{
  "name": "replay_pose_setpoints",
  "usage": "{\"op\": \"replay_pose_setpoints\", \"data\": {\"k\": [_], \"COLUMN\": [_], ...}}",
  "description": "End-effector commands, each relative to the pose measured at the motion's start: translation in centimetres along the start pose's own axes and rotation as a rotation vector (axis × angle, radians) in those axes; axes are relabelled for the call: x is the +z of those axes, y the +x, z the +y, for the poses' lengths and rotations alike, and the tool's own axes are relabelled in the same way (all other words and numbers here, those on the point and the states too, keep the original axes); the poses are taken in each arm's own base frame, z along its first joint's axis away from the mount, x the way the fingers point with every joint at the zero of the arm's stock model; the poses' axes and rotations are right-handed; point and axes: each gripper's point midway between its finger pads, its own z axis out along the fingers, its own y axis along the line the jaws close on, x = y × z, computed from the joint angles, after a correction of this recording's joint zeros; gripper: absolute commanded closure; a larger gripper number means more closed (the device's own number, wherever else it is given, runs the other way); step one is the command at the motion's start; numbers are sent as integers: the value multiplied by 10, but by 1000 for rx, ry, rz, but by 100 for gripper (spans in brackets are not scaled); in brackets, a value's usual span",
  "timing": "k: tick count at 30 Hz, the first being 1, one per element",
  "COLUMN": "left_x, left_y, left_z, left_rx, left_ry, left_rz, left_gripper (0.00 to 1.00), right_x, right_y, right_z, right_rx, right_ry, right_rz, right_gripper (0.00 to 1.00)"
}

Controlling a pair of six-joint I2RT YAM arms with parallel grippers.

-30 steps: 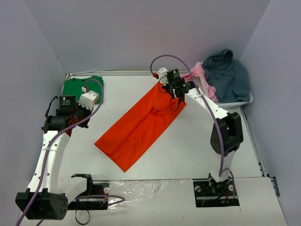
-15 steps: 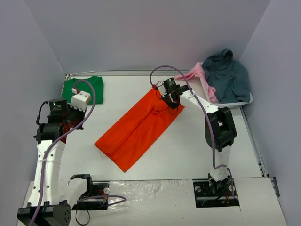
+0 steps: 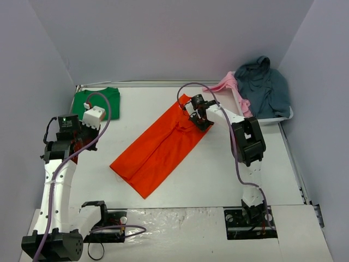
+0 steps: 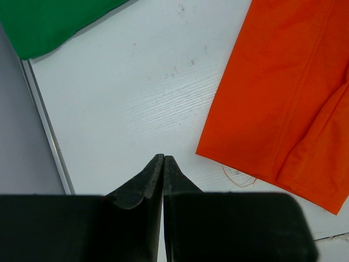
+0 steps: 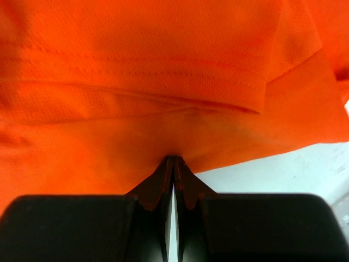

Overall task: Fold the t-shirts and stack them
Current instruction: Rotate the tshirt 90 degrees

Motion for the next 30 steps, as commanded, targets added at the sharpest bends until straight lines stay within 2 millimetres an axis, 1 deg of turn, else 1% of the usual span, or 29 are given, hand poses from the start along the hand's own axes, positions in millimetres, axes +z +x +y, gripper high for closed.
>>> {"op": "replay_pose_setpoints", "data": {"k": [1,2,3,4,5,6,7,8,9,10,11,12,13,14,15,17,18,19,20,21,22,23,24,26,27,28,30], "left_x": [-3,-1,-1,1,2,3,5,7,8,9,13,15,17,19,21,26,27,32,32,35,38,39,41,43,43,43,42], "left_y": [-5,-5,-5,-4,-4,-3,-2,-1,0,0,0,0,0,0,-1,-2,-2,1,0,1,3,5,6,8,9,10,10], "left_z": [4,4,5,7,7,8,9,11,12,14,15,17,19,20,21,25,28,31,34,35,36,35,35,35,35,35,34], "left_rx": [-16,-17,-18,-18,-18,-18,-20,-18,-18,-17,-18,-19,-22,-23,-24,-26,-28,-37,-40,-40,-43,-44,-45,-49,-48,-48,-53], "left_ry": [-11,-11,-15,-19,-18,-23,-26,-29,-33,-40,-40,-43,-44,-45,-48,-49,-57,-57,-65,-67,-65,-61,-56,-53,-57,-54,-52], "left_rz": [-14,-9,-8,0,1,9,14,23,28,32,40,46,53,60,65,85,96,121,126,135,145,152,155,165,168,172,172], "left_gripper": [98,98,98,98,98,98,98,98,98,98,98,98,98,98,98,98,98,98,98,98,98,98,98,98,98,98,98], "right_x": [4,7,14,13,16,25,26,25,27,40,37,40,55,50,67,71,76,76,76,76,76,75,73,71,72,67,69], "right_y": [-7,-7,-6,-16,-18,-16,-20,-34,-37,-35,-51,-54,-52,-72,-69,-83,-99,-109,-118,-133,-140,-155,-163,-178,-182,-193,-197], "right_z": [0,-1,-1,-5,-8,-7,-10,-19,-18,-19,-28,-35,-34,-46,-46,-55,-63,-67,-69,-73,-71,-73,-72,-58,-54,-45,-33], "right_rx": [5,6,3,0,2,-2,-1,3,10,10,15,19,19,16,14,0,-13,-20,-31,-45,-54,-62,-70,-103,-111,-127,-141], "right_ry": [-24,-24,-28,-21,-19,-27,-24,-11,-40,-49,-35,-32,-45,-27,-32,-13,11,22,24,37,43,67,72,49,46,36,13], "right_rz": [14,17,30,11,10,31,27,-2,-10,8,-23,-26,-10,-53,-35,-64,-102,-131,-161,-208,-232,-286,-312,-363,-372,-400,-410], "right_gripper": [100,100,100,100,100,100,100,100,100,100,100,100,100,100,100,100,100,100,100,100,100,100,100,100,100,100,100]}}
